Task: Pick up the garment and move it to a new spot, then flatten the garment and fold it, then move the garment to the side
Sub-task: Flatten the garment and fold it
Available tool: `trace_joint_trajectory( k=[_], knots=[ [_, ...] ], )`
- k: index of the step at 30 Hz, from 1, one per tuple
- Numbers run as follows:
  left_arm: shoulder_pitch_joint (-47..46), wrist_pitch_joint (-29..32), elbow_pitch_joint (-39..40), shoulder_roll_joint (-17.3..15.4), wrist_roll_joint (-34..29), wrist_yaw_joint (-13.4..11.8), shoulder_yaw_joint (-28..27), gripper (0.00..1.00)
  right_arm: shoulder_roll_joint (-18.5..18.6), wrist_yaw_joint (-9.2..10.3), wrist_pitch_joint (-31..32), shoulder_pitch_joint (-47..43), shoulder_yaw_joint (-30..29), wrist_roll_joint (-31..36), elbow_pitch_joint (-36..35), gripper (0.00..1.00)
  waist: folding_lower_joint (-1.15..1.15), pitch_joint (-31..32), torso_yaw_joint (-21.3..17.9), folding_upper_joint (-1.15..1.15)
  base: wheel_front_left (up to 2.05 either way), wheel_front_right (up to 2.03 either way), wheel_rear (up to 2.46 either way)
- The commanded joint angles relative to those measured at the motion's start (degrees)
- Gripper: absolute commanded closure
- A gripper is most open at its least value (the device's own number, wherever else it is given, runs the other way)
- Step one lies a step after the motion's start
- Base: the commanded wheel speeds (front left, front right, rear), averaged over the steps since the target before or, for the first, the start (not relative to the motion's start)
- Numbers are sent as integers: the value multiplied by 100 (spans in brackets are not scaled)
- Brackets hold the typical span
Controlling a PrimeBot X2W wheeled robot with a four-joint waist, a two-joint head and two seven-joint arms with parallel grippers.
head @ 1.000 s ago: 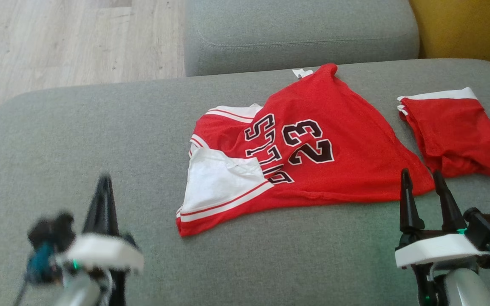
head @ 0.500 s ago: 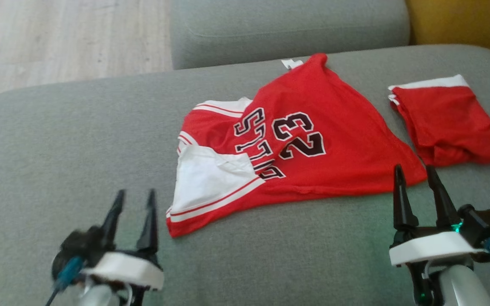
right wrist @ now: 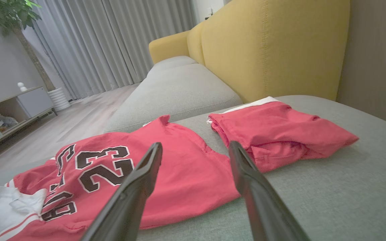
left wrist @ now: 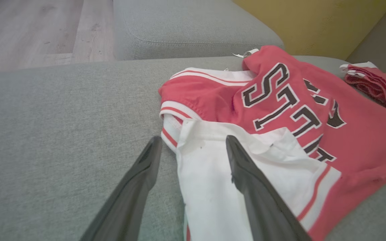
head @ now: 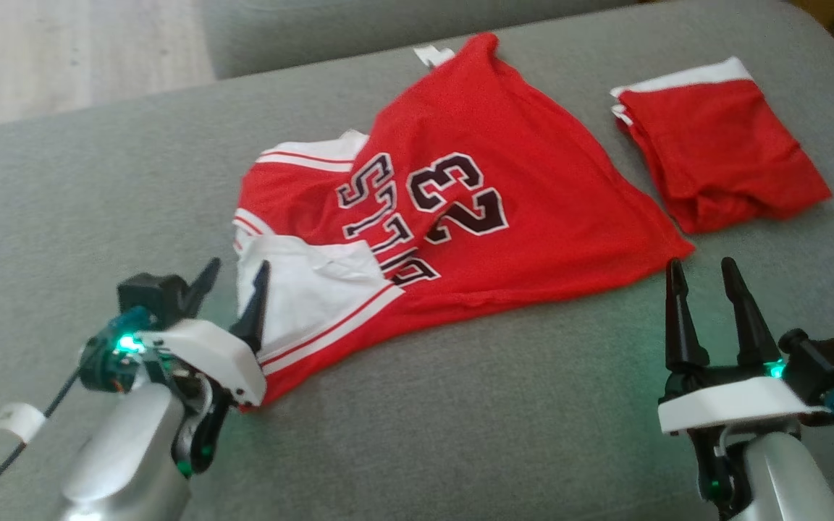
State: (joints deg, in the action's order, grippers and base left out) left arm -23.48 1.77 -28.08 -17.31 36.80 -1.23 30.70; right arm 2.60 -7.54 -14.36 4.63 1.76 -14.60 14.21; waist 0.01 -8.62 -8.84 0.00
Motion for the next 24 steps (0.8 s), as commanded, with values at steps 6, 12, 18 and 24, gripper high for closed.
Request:
trace_joint_trajectory(
  k=[6, 12, 18, 24],
  knots=[
    [-496, -145, -237, -175, 20, 80, -274, 0, 28, 5, -63, 226, 124, -71, -159, 0, -1, -220, -289, 0, 0, 0, 0],
    [-687, -352, -531, -139, -68, 102, -233, 0, 28, 5, -63, 241, 140, -88, -143, 0, -1, -239, -349, 0, 0, 0, 0],
    [-794, -494, -671, -124, -174, 248, -96, 100, 28, 5, -63, 242, 114, -85, -111, 0, -1, -231, -345, 0, 0, 0, 0],
    [-880, -756, -703, -190, -268, 307, -58, 100, 28, 5, -63, 234, 78, -76, -58, 0, -1, -138, -279, 0, 0, 0, 0]
  ],
)
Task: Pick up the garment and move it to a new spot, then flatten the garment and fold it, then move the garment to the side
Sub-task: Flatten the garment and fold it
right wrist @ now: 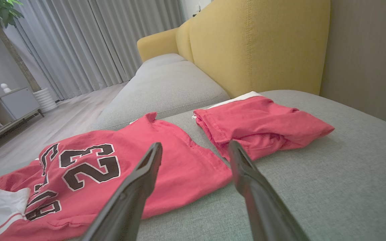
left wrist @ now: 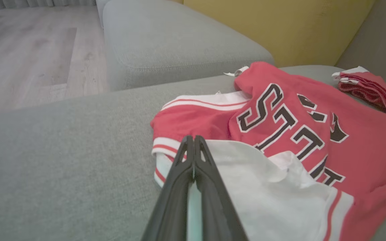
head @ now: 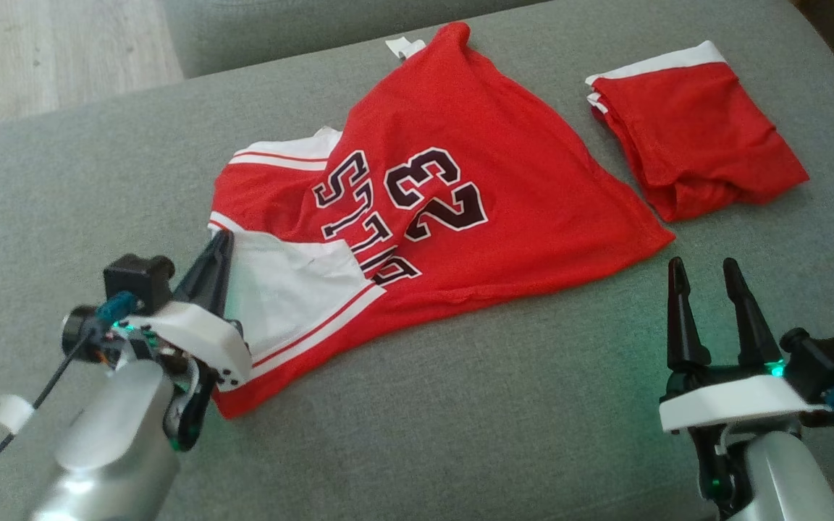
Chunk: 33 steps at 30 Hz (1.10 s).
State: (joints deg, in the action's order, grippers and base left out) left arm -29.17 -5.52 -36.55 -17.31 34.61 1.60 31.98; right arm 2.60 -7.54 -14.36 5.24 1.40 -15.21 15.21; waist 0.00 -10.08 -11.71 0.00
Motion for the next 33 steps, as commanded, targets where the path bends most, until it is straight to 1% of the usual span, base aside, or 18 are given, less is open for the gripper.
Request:
trace_joint_trajectory(
  k=[1, 6, 10, 12, 14, 17, 22, 29, 32, 33],
  knots=[
    [-350, -93, 164, -224, -69, 21, -202, 100, 28, 5, -63, 175, 123, -10, -151, 0, 0, 28, 18, 0, 0, 0, 0],
    [-753, -452, 323, -563, -246, 50, -325, 100, 28, 5, -63, 185, 164, -10, -133, 0, 0, 156, 47, 0, 0, 0, 0],
    [-1441, -693, 660, -933, -505, 60, -474, 100, 28, 5, -63, 154, 213, -18, -100, 0, 0, 319, 64, 0, 0, 0, 0],
    [-1695, -768, 867, -1036, -629, 68, -505, 100, 28, 5, -63, 133, 228, -31, -94, 0, 0, 377, 82, 0, 0, 0, 0],
    [-1878, -823, 1096, -1126, -764, 132, -477, 100, 28, 5, -63, 108, 249, -40, -93, 0, 0, 434, 109, 0, 0, 0, 0],
    [-1945, -852, 1389, -1237, -959, 223, -328, 100, 28, 5, -63, 52, 238, -44, -89, 0, 0, 520, 191, 0, 0, 0, 0],
    [-1420, -724, 1881, -1533, -1179, 361, 112, 100, 28, 5, -63, -41, 235, -62, -76, 0, 0, 651, 404, 0, 0, 0, 0],
    [84, -388, 2703, -2110, -1198, 477, 855, 100, 28, 5, -63, -145, 170, -38, -24, 0, 0, 818, 778, 0, 0, 0, 0],
    [635, -258, 3085, -2223, -1127, 518, 1237, 100, 28, 5, -63, -164, 153, -14, -2, 0, 0, 852, 938, 0, 0, 0, 0],
    [635, -258, 3085, -2223, -1127, 518, 1237, 100, 28, 5, -63, -164, 153, -14, -2, 0, 0, 852, 938, 0, 0, 0, 0]
  ],
)
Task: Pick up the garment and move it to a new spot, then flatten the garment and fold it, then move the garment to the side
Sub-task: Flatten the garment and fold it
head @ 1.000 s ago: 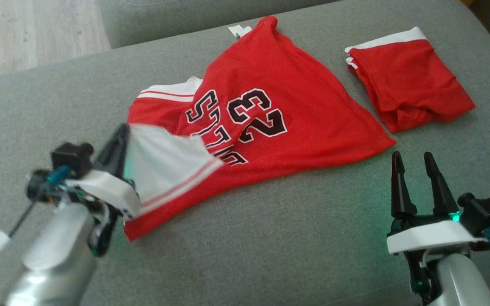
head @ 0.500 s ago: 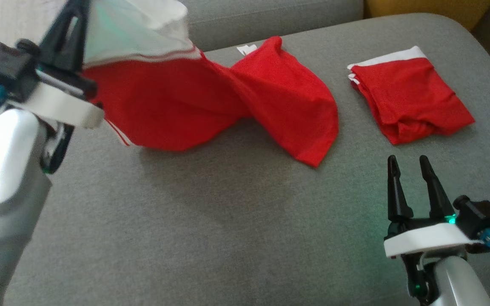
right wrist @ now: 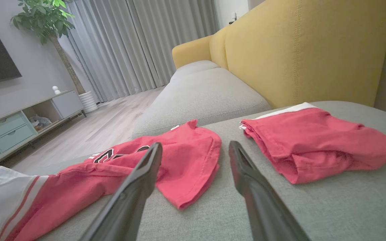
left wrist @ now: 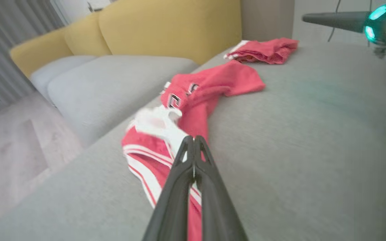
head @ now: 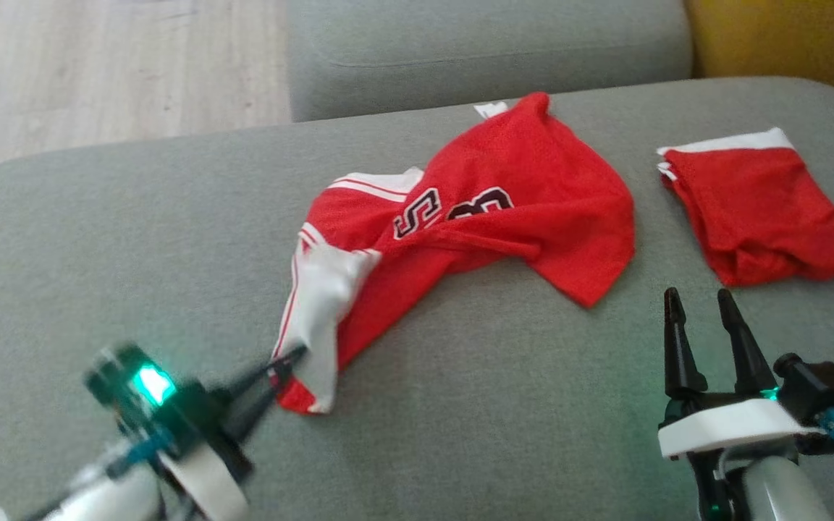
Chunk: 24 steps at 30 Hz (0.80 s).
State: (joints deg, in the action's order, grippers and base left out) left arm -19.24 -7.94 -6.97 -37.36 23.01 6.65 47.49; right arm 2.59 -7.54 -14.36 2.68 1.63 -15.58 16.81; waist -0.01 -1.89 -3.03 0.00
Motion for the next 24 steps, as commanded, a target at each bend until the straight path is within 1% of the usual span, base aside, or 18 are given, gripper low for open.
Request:
trace_joint_trajectory(
  k=[1, 3, 7, 8, 9, 10, 13, 15, 17, 18, 21, 23, 24],
  knots=[
    [-209, 34, 236, -239, 56, 24, -180, 100, 29, 5, -63, 92, 123, 30, -154, 0, 1, 39, 109, 0, 0, 0, 0],
    [5, 103, 411, -238, 75, 38, 51, 100, 29, 5, -63, 95, 99, 43, -134, 0, 1, 52, 188, 0, 0, 0, 0],
    [225, 127, 553, -80, 135, 44, 286, 100, 29, 5, -63, 119, 90, 70, -100, 0, 1, 52, 273, 0, 0, 0, 0],
    [258, 147, 518, -34, 166, 40, 317, 94, 29, 5, -63, 127, 90, 74, -93, 0, 1, 52, 282, 0, 0, 0, 0],
    [286, 193, 468, 9, 209, 26, 338, 38, 29, 5, -63, 134, 88, 77, -85, 0, 1, 57, 288, 0, 0, 0, 0],
    [290, 197, 452, 48, 225, 15, 350, 0, 29, 5, -63, 140, 90, 81, -78, 0, 1, 62, 290, 0, 0, 0, 0],
    [333, 145, 393, 137, 387, -133, 225, 0, 29, 5, -63, 162, 84, 93, -67, 0, 1, 73, 269, 0, 0, 0, 0],
    [374, 67, 384, 173, 541, -281, 62, 0, 29, 5, -63, 166, 57, 94, -66, 0, 1, 75, 249, 0, 0, 0, 0],
    [418, -16, 354, 206, 737, -511, -183, 0, 29, 5, -63, 163, 34, 97, -65, 0, 1, 72, 227, 0, 0, 0, 0],
    [442, -71, 317, 237, 848, -672, -342, 0, 29, 5, -63, 158, 25, 98, -63, 0, 1, 71, 216, 0, 0, 0, 0],
    [513, -251, 238, 438, 1254, -1129, -834, 0, 29, 5, -63, 150, 22, 94, -60, 0, 1, 62, 167, 0, 0, 0, 0],
    [521, -386, 165, 609, 1515, -1346, -1147, 0, 29, 5, -63, 166, 37, 91, -66, 0, 1, 27, 115, 0, 0, 0, 0],
    [485, -427, 125, 683, 1601, -1392, -1250, 0, 29, 5, -63, 181, 33, 92, -75, 0, 1, -4, 94, 0, 0, 0, 0]
  ],
)
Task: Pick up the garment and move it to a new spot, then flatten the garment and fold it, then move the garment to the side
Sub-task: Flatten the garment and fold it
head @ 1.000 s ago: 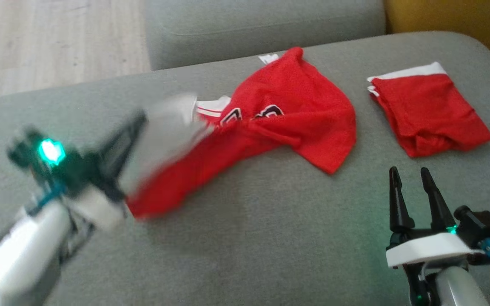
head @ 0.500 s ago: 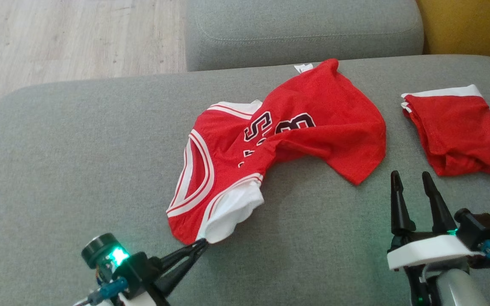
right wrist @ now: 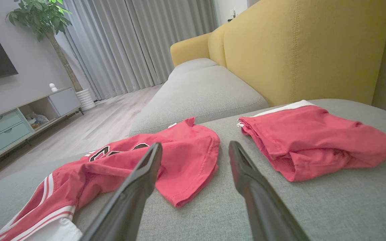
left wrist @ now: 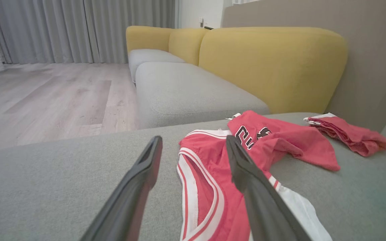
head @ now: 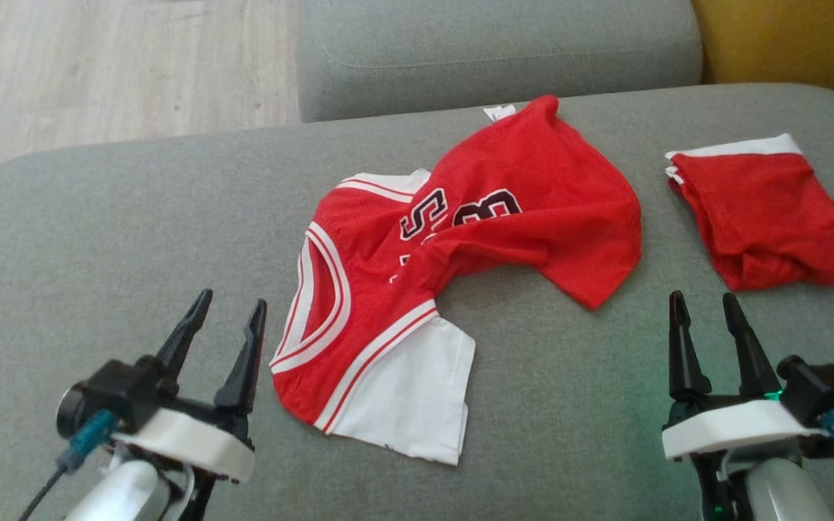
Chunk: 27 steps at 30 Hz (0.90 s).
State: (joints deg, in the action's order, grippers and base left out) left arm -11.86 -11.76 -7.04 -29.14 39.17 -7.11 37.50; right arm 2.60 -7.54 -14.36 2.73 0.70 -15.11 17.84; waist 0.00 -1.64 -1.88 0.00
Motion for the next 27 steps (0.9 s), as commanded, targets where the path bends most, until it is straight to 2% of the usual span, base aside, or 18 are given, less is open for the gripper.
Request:
trace_joint_trajectory(
  k=[1, 4, 7, 10, 14, 19, 27],
  knots=[
    [-325, -61, 73, -83, 47, -20, -317, 0, 28, 5, -63, 197, 127, 48, -188, 0, 0, -68, -45, 0, 0, 0, 0],
    [-832, 112, -201, -73, 57, 147, -342, 0, 28, 5, -63, 311, 179, 93, -220, 0, 0, -253, -162, 0, 0, 0, 0],
    [-1634, 686, -624, -135, 77, 473, -269, 0, 28, 5, -63, 482, 190, 97, -284, 0, 0, -520, -337, 0, 0, 0, 0],
    [-2404, 1622, -1181, -145, 310, 958, -109, 0, 28, 5, -63, 573, 223, 62, -348, 0, 0, -766, -534, 0, 0, 0, 0],
    [-3223, 2744, -1899, -253, 478, 1227, 66, 0, 28, 5, -63, 658, 332, -38, -438, 0, 0, -1081, -920, 0, 0, 0, 0],
    [-3777, 3781, -2484, -369, 689, 1388, 313, 0, 28, 5, -63, 744, 374, -189, -509, 0, 0, -1377, -1368, 0, 0, 0, 0],
    [-3993, 4281, -2975, -479, 870, 1437, 478, 0, 28, 5, -63, 791, 401, -352, -551, 0, 0, -1573, -1824, 0, 0, 0, 0]
  ],
)
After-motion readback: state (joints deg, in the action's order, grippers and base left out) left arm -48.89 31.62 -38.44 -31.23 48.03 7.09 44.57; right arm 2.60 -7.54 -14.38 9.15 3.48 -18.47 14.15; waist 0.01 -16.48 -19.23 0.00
